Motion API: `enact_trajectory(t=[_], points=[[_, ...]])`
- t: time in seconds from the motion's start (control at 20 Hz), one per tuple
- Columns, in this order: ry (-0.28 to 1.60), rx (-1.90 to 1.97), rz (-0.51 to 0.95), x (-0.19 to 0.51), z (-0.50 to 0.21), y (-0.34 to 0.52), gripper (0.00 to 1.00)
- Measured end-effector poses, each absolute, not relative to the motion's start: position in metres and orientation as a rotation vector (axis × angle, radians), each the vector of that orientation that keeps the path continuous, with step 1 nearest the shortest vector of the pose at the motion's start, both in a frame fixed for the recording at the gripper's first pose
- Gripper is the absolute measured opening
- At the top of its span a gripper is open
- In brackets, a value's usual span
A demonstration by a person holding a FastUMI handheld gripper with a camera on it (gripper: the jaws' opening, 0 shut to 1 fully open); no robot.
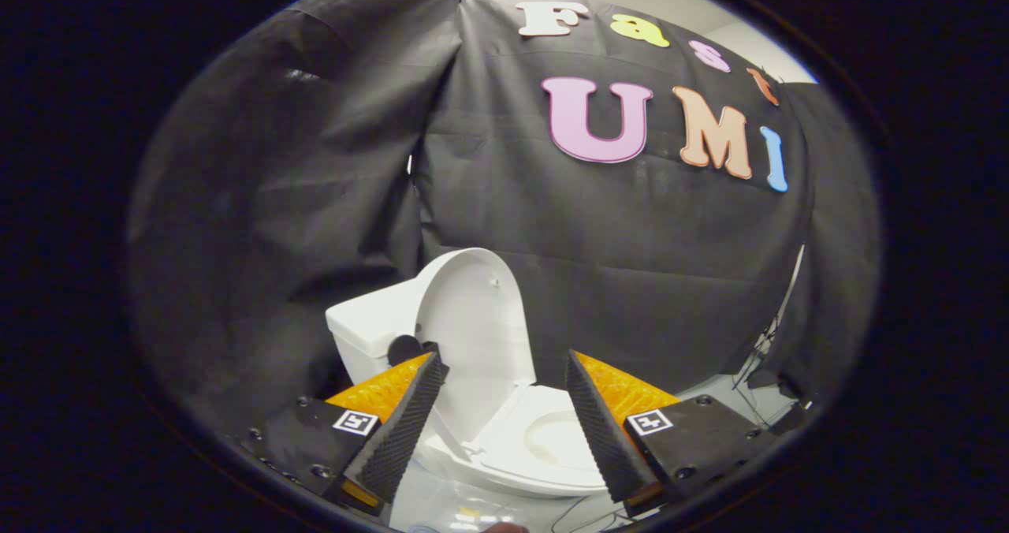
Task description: Open the toilet lid.
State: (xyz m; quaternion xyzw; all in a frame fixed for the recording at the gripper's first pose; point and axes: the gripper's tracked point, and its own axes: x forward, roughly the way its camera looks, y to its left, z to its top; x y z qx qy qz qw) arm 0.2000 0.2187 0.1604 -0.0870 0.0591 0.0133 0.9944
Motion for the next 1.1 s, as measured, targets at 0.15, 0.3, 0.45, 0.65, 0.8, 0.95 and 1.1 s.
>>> enact_trajectory(t=[0.15,0.3,0.45,0.65,0.8,0.95,1.1], points=[[0.089,-0.125,0.015,0.187,0.167,0.196,0.99],[0.046,-0.118,0.015,0.169,0.176,0.170,0.98],[0.016,-0.082,0.080,0.151,0.177,0.163,0.98],[-0.029,-0.199,0.077,0.132,0.163,0.142,0.97],[0.012,-0.195,0.103,0.132,0.137,0.141,0.97],[0.055,-0.193,0.118,0.130,0.118,0.135,0.98],[0.077,-0.188,0.169,0.125,0.100,0.134,0.98]])
